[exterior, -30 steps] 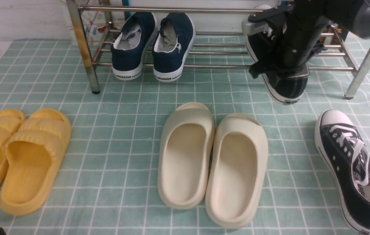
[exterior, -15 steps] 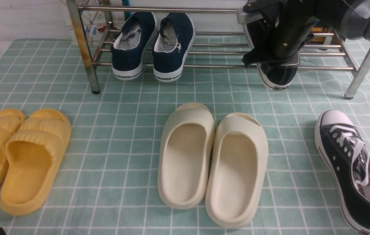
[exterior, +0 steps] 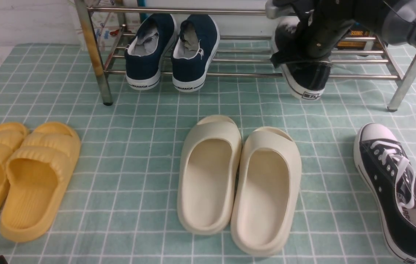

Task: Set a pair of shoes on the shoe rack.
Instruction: Use the right arm to put a shoe into the shoe rack

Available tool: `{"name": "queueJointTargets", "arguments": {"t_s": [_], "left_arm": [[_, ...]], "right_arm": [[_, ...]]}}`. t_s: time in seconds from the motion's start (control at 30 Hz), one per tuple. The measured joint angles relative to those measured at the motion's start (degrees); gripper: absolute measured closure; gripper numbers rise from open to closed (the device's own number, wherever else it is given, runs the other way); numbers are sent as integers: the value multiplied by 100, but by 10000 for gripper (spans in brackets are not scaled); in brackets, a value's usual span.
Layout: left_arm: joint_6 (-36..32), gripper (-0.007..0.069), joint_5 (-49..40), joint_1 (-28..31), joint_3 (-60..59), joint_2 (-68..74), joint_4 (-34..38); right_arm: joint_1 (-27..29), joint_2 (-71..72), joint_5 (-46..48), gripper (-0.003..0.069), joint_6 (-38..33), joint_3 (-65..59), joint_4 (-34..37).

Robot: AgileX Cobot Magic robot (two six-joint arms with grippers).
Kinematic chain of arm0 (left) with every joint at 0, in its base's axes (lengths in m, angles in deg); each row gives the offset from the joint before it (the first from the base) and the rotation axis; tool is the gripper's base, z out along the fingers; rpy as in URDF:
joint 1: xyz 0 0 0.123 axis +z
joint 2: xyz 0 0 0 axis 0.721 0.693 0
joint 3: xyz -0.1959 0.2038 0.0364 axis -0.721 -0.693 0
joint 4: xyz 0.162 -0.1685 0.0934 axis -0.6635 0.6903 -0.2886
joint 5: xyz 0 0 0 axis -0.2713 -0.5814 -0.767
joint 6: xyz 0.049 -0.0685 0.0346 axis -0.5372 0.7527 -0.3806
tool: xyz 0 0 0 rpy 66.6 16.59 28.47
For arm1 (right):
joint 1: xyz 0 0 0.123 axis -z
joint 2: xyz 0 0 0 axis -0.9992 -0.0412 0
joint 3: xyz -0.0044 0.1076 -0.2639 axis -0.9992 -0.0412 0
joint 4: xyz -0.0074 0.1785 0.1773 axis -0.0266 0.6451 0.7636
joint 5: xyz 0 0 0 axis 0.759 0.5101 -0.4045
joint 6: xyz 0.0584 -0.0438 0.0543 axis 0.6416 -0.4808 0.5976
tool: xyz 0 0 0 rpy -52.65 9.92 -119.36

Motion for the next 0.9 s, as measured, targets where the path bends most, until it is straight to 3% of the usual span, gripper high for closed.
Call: {"name": "queueJointTargets", "arguments": {"t_s": [0.17,0.37,0.5,0.67,0.8,0.9], "left_arm": [[0,464,0,0,0,0,0],[0,457,0,0,0,0,0],[0,452,0,0,0,0,0],[0,449,0,0,0,0,0],[0,445,0,0,0,0,0],[0,442,0,0,0,0,0]], "right_arm": [[0,17,180,267,102,218,-17],[0,17,1229,256,80,896,-15],[0,59,1661,324,-280,1293,22],[0,454,1700,500,-481,1132,225],[0,1113,1700,643,-567,313,214],[32,1587,1700,662,-604,-711,97]]}}
